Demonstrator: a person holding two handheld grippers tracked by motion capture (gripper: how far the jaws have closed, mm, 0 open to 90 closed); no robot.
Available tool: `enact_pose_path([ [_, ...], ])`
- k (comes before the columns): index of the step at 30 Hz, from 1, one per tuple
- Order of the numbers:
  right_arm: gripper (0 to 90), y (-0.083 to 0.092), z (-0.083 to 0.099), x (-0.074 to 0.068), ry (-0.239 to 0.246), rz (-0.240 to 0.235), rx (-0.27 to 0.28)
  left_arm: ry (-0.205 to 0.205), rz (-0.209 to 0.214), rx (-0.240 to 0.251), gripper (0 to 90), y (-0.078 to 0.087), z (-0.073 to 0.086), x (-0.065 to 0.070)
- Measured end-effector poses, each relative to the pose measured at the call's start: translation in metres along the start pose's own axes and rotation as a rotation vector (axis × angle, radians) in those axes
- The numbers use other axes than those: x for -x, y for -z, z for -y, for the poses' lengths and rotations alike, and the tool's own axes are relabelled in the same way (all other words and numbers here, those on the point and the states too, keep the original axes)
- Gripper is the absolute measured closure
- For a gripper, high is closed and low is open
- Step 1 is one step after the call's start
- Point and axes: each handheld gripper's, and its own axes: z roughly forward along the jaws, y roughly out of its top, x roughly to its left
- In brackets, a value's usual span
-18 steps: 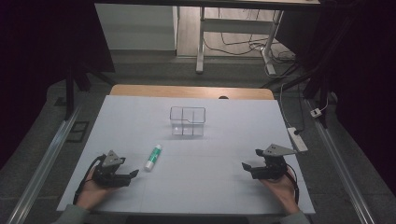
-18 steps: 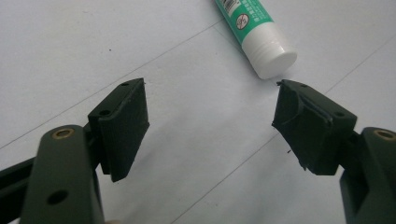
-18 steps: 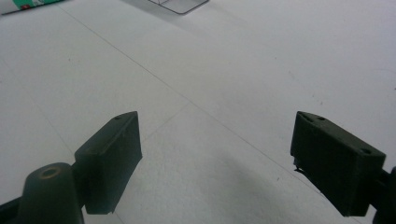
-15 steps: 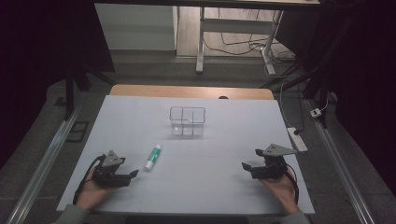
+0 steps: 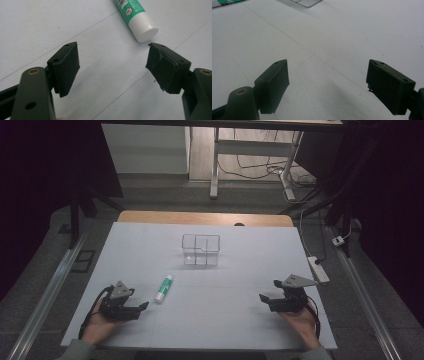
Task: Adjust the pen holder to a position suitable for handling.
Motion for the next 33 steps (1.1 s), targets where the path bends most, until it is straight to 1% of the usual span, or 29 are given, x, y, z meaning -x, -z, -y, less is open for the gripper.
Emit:
enact_pose_path([
  [2, 18.1, 0.000, 0.000, 0.000, 0.001, 0.002, -0.006, 0.001, 0.000, 0.000, 26.3, 0.000, 0.000, 0.000],
  [4, 18.1, -0.001, 0.000, 0.000, -0.002, -0.002, -0.006, 0.011, 0.004, 0.001, 26.3, 0.001, -0.001, 0.001],
  [5, 18.1, -0.001, 0.000, 0.000, -0.004, -0.001, -0.008, 0.017, 0.010, -0.005, 26.3, 0.001, -0.001, 0.002],
  [7, 18.3, -0.002, 0.001, 0.000, -0.001, 0.001, -0.010, 0.015, 0.012, -0.022, 26.2, -0.001, -0.002, 0.003],
  [9, 18.4, -0.002, 0.001, 0.000, 0.000, 0.003, -0.010, 0.011, 0.009, -0.030, 26.1, -0.001, -0.003, 0.004],
  [10, 18.4, -0.002, 0.001, 0.000, -0.003, 0.004, -0.011, 0.010, 0.004, -0.040, 25.9, -0.002, -0.006, 0.006],
  [14, 18.5, -0.001, 0.001, 0.000, -0.002, 0.005, -0.009, 0.013, 0.006, -0.035, 25.9, 0.000, -0.010, 0.007],
  [17, 18.6, 0.000, 0.000, -0.001, -0.002, 0.003, -0.004, 0.031, -0.002, -0.029, 25.9, 0.004, -0.014, 0.007],
  [18, 18.6, 0.000, 0.000, -0.001, -0.002, 0.003, -0.004, 0.031, -0.002, -0.029, 26.1, 0.004, -0.014, 0.007],
  [19, 18.6, 0.000, 0.001, -0.001, -0.007, -0.003, 0.003, 0.047, 0.003, -0.027, 26.3, 0.006, -0.017, 0.006],
  [20, 18.6, 0.000, 0.001, 0.000, -0.008, -0.007, 0.006, 0.047, 0.003, -0.027, 26.3, 0.006, -0.017, 0.006],
  [21, 18.6, 0.001, 0.001, 0.000, -0.010, -0.009, 0.007, 0.058, 0.010, -0.031, 26.3, 0.008, -0.020, 0.005],
  [24, 18.6, 0.001, 0.001, 0.000, -0.014, -0.012, 0.008, 0.068, 0.008, -0.036, 26.3, 0.011, -0.026, 0.005],
  [25, 18.6, 0.001, 0.001, 0.000, -0.014, -0.013, 0.008, 0.068, 0.008, -0.036, 26.3, 0.011, -0.026, 0.005],
  [27, 18.6, 0.000, 0.001, 0.000, -0.017, -0.011, 0.009, 0.073, 0.005, -0.040, 26.3, 0.013, -0.033, 0.005],
  [28, 18.6, 0.000, 0.001, 0.000, -0.017, -0.011, 0.009, 0.073, 0.005, -0.040, 26.4, 0.013, -0.033, 0.005],
  [30, 18.7, 0.000, 0.001, 0.001, -0.019, -0.012, 0.008, 0.072, 0.008, -0.043, 26.4, 0.014, -0.037, 0.006],
  [31, 18.7, 0.000, 0.001, 0.001, -0.017, -0.006, 0.003, 0.073, 0.012, -0.045, 26.6, 0.014, -0.040, 0.007],
  [32, 18.8, 0.000, 0.001, 0.001, -0.017, -0.005, 0.003, 0.067, 0.015, -0.055, 26.8, 0.012, -0.043, 0.009],
  [33, 18.8, 0.000, 0.001, 0.001, -0.017, -0.005, 0.003, 0.067, 0.015, -0.055, 26.9, 0.012, -0.043, 0.009],
])
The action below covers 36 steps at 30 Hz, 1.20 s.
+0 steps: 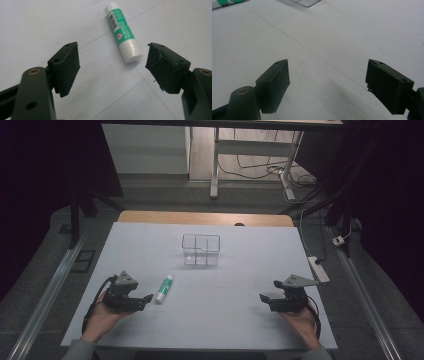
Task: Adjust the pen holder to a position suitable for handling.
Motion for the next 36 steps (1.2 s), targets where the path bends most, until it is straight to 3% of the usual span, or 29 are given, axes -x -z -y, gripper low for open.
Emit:
enact_pose_path([
  [8, 18.9, -0.001, 0.000, 0.000, 0.000, -0.003, 0.000, -0.044, -0.006, -0.024, 27.4, -0.002, -0.016, 0.010],
  [20, 19.0, 0.000, 0.000, -0.001, 0.002, -0.010, 0.001, -0.035, 0.023, -0.046, 26.7, -0.009, -0.034, 0.019],
  [26, 19.1, 0.000, 0.000, -0.001, 0.001, -0.015, 0.005, -0.016, 0.012, -0.074, 26.2, -0.020, -0.037, 0.021],
  [36, 19.1, 0.001, 0.000, -0.002, 0.004, -0.016, 0.004, -0.021, -0.017, -0.125, 25.0, -0.033, -0.043, 0.022],
])
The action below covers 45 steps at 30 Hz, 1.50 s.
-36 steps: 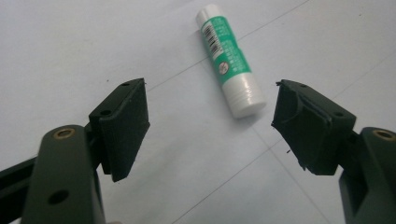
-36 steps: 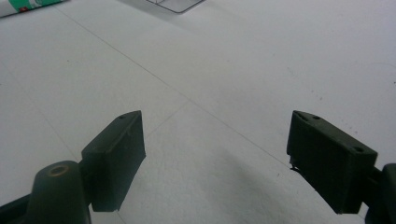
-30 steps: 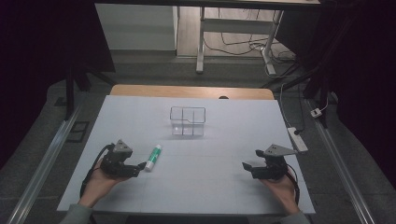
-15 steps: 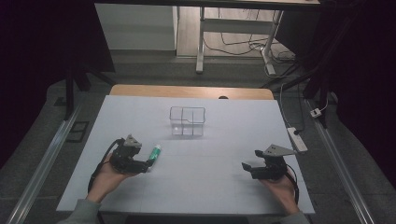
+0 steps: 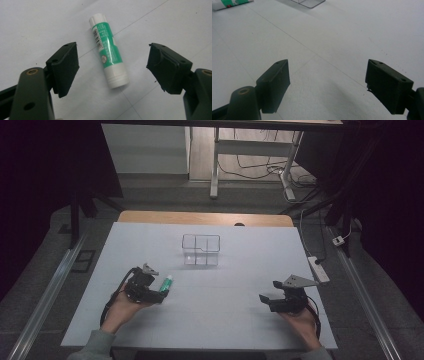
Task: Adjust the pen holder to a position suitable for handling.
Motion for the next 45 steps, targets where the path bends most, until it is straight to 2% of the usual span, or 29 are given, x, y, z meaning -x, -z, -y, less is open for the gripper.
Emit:
enact_pose_path([
  [4, 19.1, -0.001, 0.000, 0.000, -0.001, -0.004, 0.000, -0.012, -0.003, -0.018, 24.6, -0.006, -0.004, 0.003],
  [12, 19.2, -0.001, 0.000, 0.000, 0.002, -0.001, -0.012, -0.034, -0.044, -0.076, 23.8, -0.020, -0.009, 0.008],
  [18, 19.2, -0.002, 0.000, 0.000, 0.004, -0.002, -0.020, -0.030, -0.049, -0.104, 23.7, -0.027, -0.009, 0.006],
  [24, 19.2, -0.002, 0.000, 0.000, 0.003, 0.001, -0.021, -0.047, -0.061, -0.132, 29.4, -0.032, -0.009, 0.006],
  [27, 19.2, -0.002, 0.000, 0.000, -0.001, 0.007, -0.021, -0.042, -0.066, -0.147, 32.2, -0.034, -0.008, 0.004],
  [31, 19.2, -0.002, 0.000, 0.001, -0.002, 0.003, -0.021, -0.039, -0.051, -0.162, 35.5, -0.038, -0.006, 0.002],
  [37, 19.5, -0.003, 0.001, 0.001, -0.006, 0.007, -0.024, -0.021, 0.019, -0.163, 51.6, -0.037, -0.004, -0.002],
  [41, 19.7, -0.002, 0.001, 0.001, -0.007, 0.008, -0.021, -0.011, 0.026, -0.157, 63.1, -0.036, -0.002, -0.004],
  [45, 19.7, -0.002, 0.001, 0.001, -0.006, 0.004, -0.023, -0.012, 0.033, -0.154, 64.3, -0.036, -0.002, -0.005],
])
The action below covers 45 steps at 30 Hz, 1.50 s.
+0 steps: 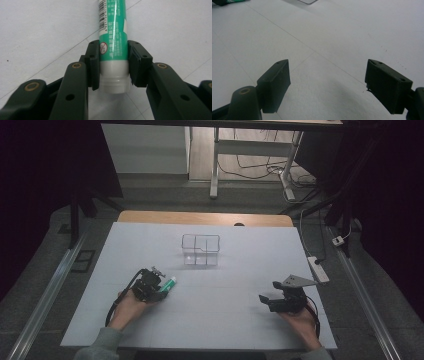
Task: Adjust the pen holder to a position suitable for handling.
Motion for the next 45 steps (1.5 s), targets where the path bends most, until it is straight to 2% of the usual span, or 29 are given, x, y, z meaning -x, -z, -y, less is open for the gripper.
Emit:
enact_pose_path([
  [4, 19.9, 0.000, 0.000, 0.000, 0.003, 0.000, -0.004, -0.014, 0.002, 0.004, 64.6, 0.000, 0.000, 0.000],
  [10, 20.0, 0.001, 0.000, 0.000, -0.001, 0.002, 0.002, -0.025, 0.030, 0.028, 64.7, 0.003, 0.002, -0.003],
  [11, 20.0, 0.001, 0.000, 0.000, -0.001, 0.001, 0.003, -0.027, 0.041, 0.038, 64.7, 0.004, 0.002, -0.004],
  [12, 20.0, 0.001, 0.000, 0.000, -0.002, 0.000, 0.008, -0.029, 0.074, 0.055, 64.7, 0.007, 0.002, -0.004],
  [19, 20.1, 0.001, 0.000, 0.000, 0.000, -0.005, 0.017, -0.041, 0.107, 0.105, 64.7, 0.013, 0.003, -0.005],
  [23, 20.2, 0.001, 0.000, 0.000, 0.000, -0.006, 0.019, -0.062, 0.163, 0.152, 64.7, 0.020, 0.004, -0.007],
  [29, 20.3, 0.001, 0.000, -0.001, 0.005, -0.010, 0.019, -0.070, 0.184, 0.193, 64.7, 0.028, 0.006, -0.010],
  [38, 20.6, 0.000, -0.001, -0.001, 0.009, -0.005, 0.019, -0.083, 0.196, 0.221, 64.6, 0.031, 0.006, -0.011],
  [45, 21.1, 0.001, -0.003, -0.001, -0.005, -0.005, 0.044, -0.131, 0.237, 0.269, 64.7, 0.039, -0.002, -0.013],
])
